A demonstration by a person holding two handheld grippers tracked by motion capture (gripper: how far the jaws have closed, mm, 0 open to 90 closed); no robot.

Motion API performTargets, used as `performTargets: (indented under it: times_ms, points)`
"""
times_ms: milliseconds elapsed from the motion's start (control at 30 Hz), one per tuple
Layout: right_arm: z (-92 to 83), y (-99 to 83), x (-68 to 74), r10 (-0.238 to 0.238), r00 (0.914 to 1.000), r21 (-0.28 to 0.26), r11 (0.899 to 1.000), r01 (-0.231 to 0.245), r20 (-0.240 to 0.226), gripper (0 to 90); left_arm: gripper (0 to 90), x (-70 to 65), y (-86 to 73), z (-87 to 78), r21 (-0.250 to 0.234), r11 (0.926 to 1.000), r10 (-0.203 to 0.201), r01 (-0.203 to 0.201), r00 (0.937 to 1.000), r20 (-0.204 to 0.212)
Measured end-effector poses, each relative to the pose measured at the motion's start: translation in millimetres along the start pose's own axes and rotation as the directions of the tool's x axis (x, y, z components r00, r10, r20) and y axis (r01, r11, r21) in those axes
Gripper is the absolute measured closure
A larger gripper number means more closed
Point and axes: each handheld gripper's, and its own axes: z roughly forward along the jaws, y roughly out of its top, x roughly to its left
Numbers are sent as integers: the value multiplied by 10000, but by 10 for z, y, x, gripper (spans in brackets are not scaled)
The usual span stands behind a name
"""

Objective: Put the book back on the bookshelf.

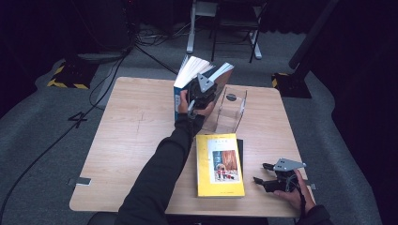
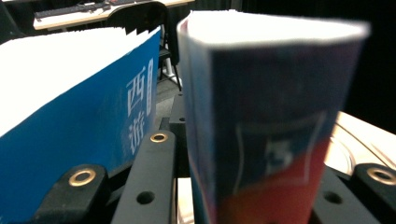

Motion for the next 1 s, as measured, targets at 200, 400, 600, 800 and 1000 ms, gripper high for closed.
performTargets:
  times_ms: [200, 400, 600, 800, 1000]
  points:
    - [1, 1, 1, 6, 10000, 5, 10000, -6, -5, 261, 725, 18, -71, -133, 217, 9997, 53, -57, 9998, 174]
    - [5, 3, 1, 17, 10000, -4, 10000, -17, -8, 261, 719, 66, -135, -230, 288, 9996, 38, -46, 9996, 269]
    - [5, 5, 4, 36, 10000, 3, 10000, -36, -7, 261, 696, 133, -121, -283, 247, 9997, 14, -25, 9991, 432]
    - [6, 5, 3, 35, 10000, 1, 10000, -35, -9, 261, 659, 153, 11, -334, 66, 9995, 310, -315, 9974, 649]
    - [6, 5, 2, 24, 10000, -4, 10000, -24, 0, 261, 626, 155, 92, -310, 241, 9984, 483, -504, 9954, 825]
